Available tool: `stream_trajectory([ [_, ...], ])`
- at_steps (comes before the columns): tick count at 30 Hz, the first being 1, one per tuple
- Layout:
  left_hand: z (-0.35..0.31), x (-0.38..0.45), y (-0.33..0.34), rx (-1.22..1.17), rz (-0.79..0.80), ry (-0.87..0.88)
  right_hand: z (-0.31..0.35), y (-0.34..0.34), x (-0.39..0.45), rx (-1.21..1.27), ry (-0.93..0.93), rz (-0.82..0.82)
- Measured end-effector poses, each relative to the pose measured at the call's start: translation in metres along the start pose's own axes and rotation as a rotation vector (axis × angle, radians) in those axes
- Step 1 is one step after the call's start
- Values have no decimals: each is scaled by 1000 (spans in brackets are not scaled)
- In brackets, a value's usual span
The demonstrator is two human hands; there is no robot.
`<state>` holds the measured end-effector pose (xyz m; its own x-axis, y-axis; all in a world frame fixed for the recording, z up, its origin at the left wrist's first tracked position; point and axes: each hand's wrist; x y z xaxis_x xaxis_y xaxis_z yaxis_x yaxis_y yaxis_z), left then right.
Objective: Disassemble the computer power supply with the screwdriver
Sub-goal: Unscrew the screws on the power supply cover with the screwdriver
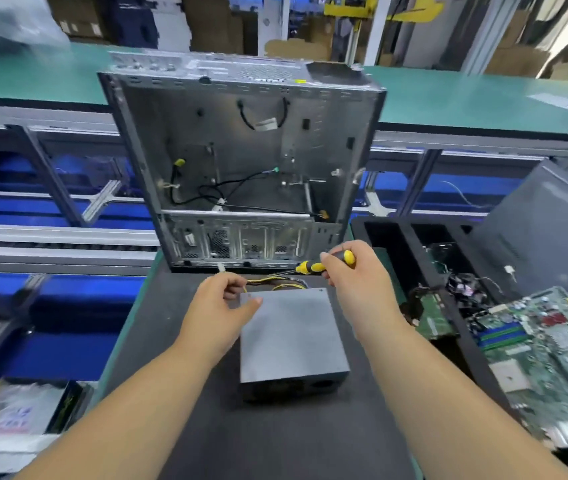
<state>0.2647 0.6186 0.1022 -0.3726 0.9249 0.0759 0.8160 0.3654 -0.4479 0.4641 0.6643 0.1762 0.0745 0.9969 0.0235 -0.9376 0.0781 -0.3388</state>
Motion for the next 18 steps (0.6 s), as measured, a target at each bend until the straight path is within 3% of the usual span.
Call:
stream_trajectory([
  [6,27,28,-13,-12,201,-49,18,41,3,-123,-53,-36],
  [11,42,37,-10,-141,307,-78,17,54,-1,-264,-246,-71],
  [18,48,37,-4,-285,300,-125,13,61,5,-297,-364,-27],
])
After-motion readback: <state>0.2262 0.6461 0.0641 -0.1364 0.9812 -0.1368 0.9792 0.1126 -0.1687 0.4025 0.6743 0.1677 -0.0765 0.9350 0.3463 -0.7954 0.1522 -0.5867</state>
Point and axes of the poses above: each hand's wrist, its own x-axis towards the middle knuckle, its own y-axis out of the palm, z = x × y, and after that the axes turned 2 degrees about -z, right-handed
